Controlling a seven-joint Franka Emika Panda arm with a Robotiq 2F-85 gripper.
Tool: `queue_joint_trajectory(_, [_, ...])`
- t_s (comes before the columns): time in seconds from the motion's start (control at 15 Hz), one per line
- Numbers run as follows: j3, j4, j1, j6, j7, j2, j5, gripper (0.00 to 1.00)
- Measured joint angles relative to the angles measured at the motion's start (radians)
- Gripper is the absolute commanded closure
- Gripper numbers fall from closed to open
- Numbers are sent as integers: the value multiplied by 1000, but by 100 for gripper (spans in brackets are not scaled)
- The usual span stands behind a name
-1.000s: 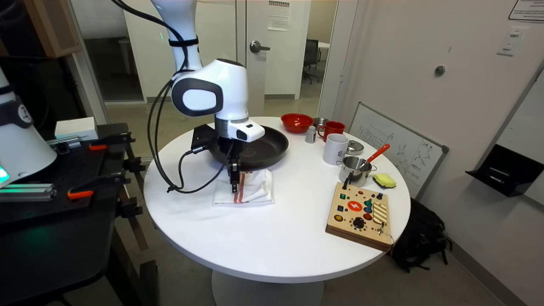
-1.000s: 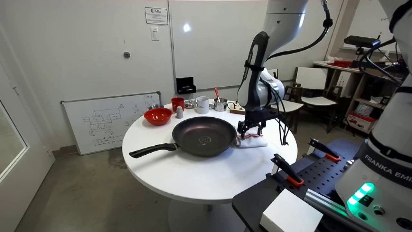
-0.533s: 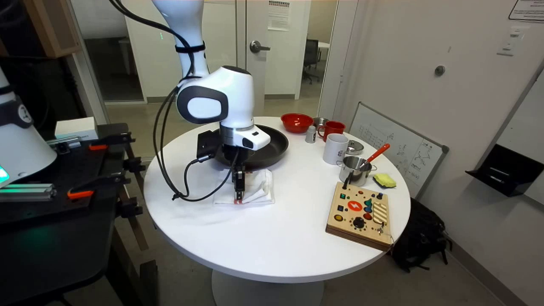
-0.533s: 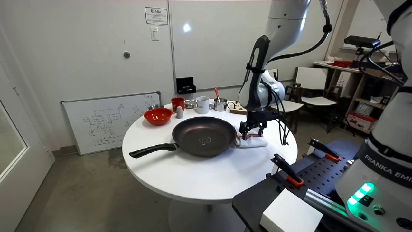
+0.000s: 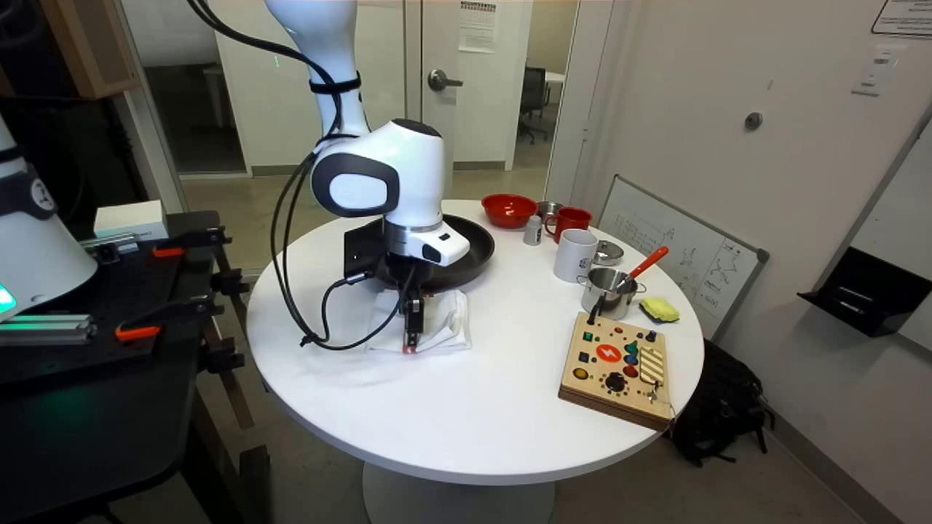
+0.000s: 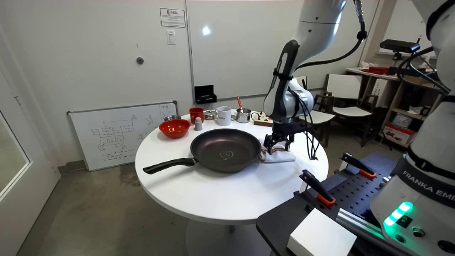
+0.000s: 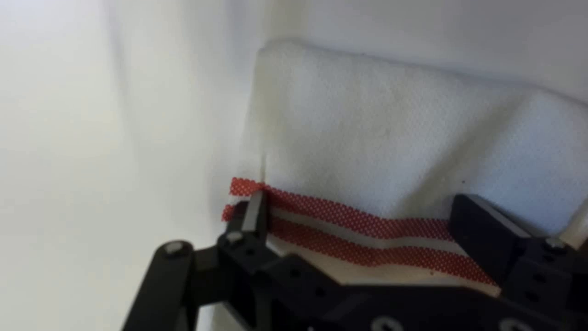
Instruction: Pick up the kitchen towel and wipe the pan
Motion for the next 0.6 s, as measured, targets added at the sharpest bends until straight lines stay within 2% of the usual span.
queue_joint_trajectory(0.13, [4, 5, -6, -10, -3, 0, 0, 34])
queue_joint_trajectory(0.6, [4, 25, -20, -36, -7, 10, 0, 87])
